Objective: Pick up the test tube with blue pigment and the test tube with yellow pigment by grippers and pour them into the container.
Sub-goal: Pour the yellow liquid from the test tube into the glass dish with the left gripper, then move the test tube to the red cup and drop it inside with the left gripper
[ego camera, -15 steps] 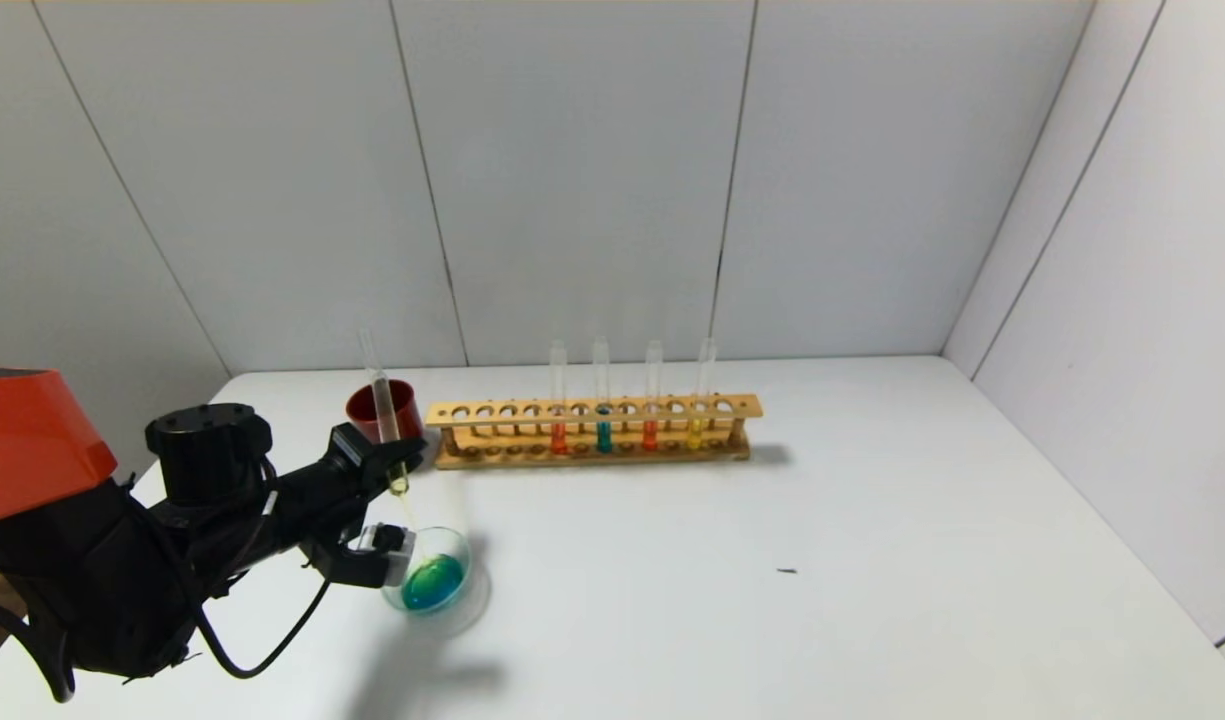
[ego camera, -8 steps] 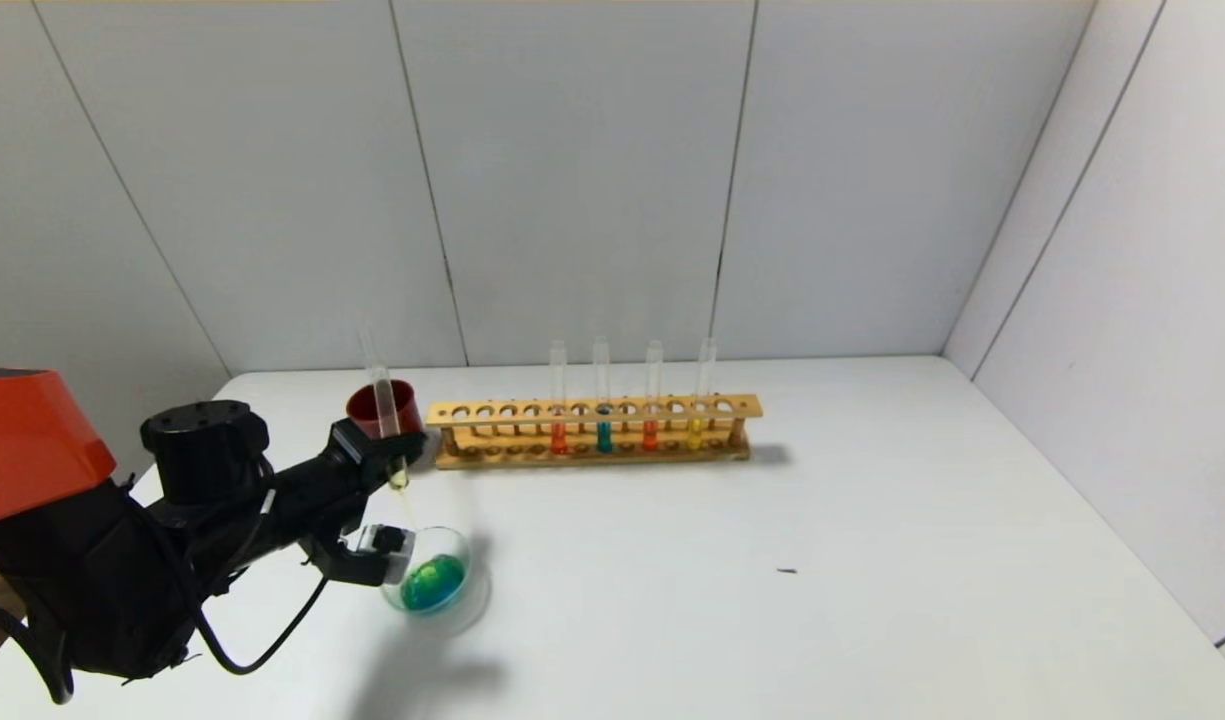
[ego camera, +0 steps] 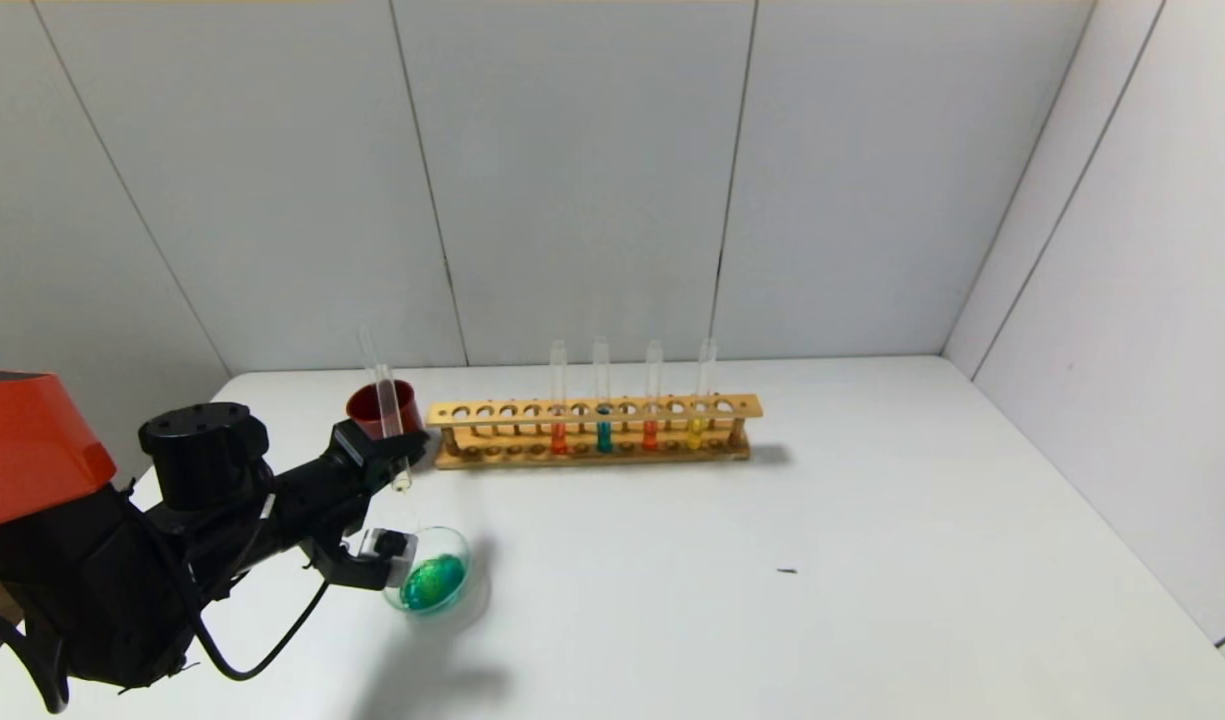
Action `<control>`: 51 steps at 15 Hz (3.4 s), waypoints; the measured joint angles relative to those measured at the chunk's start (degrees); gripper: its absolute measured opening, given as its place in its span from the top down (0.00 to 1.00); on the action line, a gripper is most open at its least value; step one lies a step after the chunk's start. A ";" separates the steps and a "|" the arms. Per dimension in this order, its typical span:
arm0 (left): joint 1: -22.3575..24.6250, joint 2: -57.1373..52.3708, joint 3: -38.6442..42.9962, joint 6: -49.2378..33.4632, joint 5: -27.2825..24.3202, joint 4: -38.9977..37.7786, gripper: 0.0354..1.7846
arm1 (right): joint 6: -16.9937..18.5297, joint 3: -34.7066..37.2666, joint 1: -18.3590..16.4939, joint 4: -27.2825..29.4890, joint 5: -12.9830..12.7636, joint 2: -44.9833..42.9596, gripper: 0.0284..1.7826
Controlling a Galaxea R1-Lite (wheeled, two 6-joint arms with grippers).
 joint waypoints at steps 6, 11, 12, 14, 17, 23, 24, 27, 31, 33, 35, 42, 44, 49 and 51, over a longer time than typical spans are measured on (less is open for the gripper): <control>-1.43 -0.29 0.04 0.20 0.17 -0.09 0.82 | -0.02 0.00 -0.02 0.02 0.00 0.00 0.02; -1.49 -2.06 1.19 2.68 0.39 -0.11 0.82 | -0.02 0.00 -0.02 0.02 0.00 0.00 0.02; -1.49 -2.74 2.07 3.89 0.44 -0.09 0.82 | 0.00 0.00 -0.02 0.02 0.00 0.00 0.02; -1.54 -4.16 3.91 6.38 0.66 -1.24 0.82 | 0.00 0.00 -0.02 0.00 0.00 0.00 0.02; -1.78 -4.74 5.13 8.78 1.61 -4.02 0.82 | 0.00 0.00 0.00 0.02 0.00 0.00 0.02; -2.72 -4.44 5.22 8.86 2.68 -4.27 0.82 | 0.00 0.00 0.00 0.02 0.00 0.00 0.02; -2.80 -4.24 5.02 9.05 2.67 -4.28 0.82 | 0.00 0.00 0.00 0.02 0.00 0.00 0.02; -3.69 -3.91 4.78 10.09 2.73 -4.58 0.82 | 0.00 0.00 -0.02 0.02 0.00 0.00 0.02; -5.21 -3.88 5.16 16.14 4.24 -7.17 0.82 | 0.00 0.00 -0.02 0.02 -0.02 0.00 0.02; -5.47 -4.11 5.41 17.29 4.55 -7.22 0.82 | -0.02 0.00 -0.02 0.02 -0.02 0.00 0.02; -5.53 -4.33 5.51 18.53 4.35 -7.22 0.82 | -0.02 0.00 -0.02 0.02 0.00 0.00 0.02; -5.51 -5.01 5.52 18.36 4.05 -7.22 0.82 | 0.00 0.00 0.00 0.02 -0.02 0.00 0.02; -5.51 -5.56 5.46 14.53 5.16 -7.19 0.82 | 0.00 0.00 -0.02 0.00 0.00 0.00 0.02; -5.51 -6.64 4.39 -10.54 19.14 -7.17 0.82 | 0.00 0.00 -0.02 0.00 0.00 0.00 0.02; -5.73 -7.63 1.11 -19.50 26.75 -6.75 0.82 | 0.00 0.00 0.00 0.00 -0.02 0.00 0.02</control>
